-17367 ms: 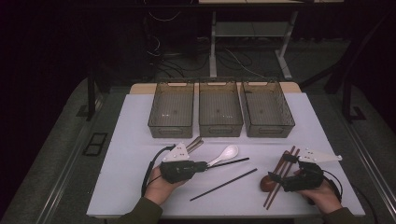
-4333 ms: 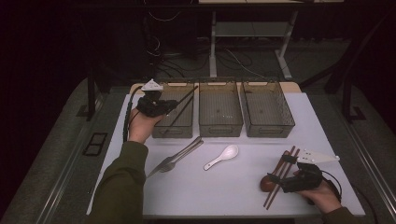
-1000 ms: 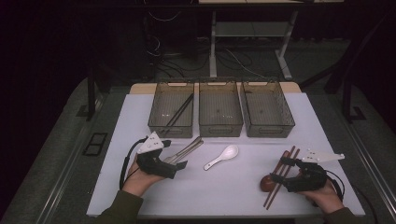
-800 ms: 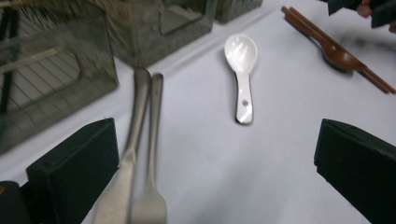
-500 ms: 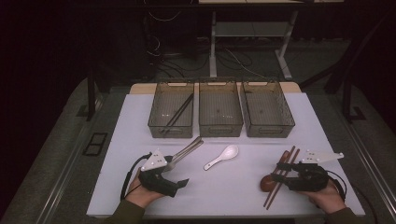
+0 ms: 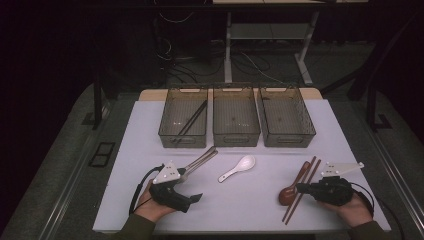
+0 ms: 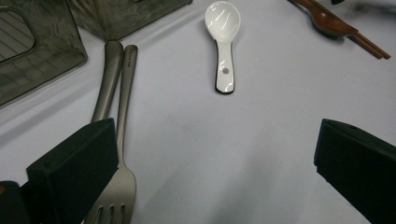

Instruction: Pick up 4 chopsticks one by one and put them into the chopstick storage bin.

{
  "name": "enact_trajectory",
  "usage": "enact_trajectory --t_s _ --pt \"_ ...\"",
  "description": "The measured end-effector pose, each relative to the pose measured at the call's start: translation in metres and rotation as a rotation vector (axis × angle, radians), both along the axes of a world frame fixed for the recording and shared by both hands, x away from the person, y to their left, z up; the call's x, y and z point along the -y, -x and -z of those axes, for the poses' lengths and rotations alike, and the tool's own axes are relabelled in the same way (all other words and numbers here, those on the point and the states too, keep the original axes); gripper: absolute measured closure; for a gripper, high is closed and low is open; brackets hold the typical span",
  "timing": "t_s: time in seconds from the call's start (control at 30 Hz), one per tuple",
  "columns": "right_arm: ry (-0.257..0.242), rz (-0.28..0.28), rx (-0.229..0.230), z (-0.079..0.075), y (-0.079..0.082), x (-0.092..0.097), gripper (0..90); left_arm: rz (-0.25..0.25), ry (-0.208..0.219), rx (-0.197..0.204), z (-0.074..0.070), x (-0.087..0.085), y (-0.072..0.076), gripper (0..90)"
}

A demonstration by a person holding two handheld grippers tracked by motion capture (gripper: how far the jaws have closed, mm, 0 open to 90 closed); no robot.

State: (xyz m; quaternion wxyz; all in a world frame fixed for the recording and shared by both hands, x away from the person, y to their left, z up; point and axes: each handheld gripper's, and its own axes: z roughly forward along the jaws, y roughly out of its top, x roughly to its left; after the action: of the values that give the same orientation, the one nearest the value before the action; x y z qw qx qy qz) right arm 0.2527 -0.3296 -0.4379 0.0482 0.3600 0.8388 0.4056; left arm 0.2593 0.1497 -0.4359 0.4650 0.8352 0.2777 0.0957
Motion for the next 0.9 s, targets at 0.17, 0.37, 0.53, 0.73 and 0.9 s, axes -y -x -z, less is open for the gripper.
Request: enact_trajectory --t_s 0.17,0.37,0.53,0.73,0.9 --pt "0.024 -0.003 0.000 0.004 -0.003 -0.003 89.3 0.004 -0.006 -0.005 0.000 0.000 0.000 0.0" --pt "0.035 -0.002 -0.008 0.006 -0.006 -0.005 89.4 0.003 -0.001 -0.006 0.001 0.000 -0.001 0.0" --pt "0.042 -0.008 -0.011 0.008 -0.008 -0.007 89.4 0.006 -0.004 -0.011 0.000 0.000 0.000 0.0" --pt "0.035 -0.010 -0.008 0.009 -0.011 -0.007 89.4 0.006 -0.004 -0.012 0.000 0.000 0.000 0.0" --pt "0.033 -0.011 -0.010 0.010 -0.013 -0.010 89.3 0.007 -0.002 -0.011 0.000 0.000 0.000 0.0"
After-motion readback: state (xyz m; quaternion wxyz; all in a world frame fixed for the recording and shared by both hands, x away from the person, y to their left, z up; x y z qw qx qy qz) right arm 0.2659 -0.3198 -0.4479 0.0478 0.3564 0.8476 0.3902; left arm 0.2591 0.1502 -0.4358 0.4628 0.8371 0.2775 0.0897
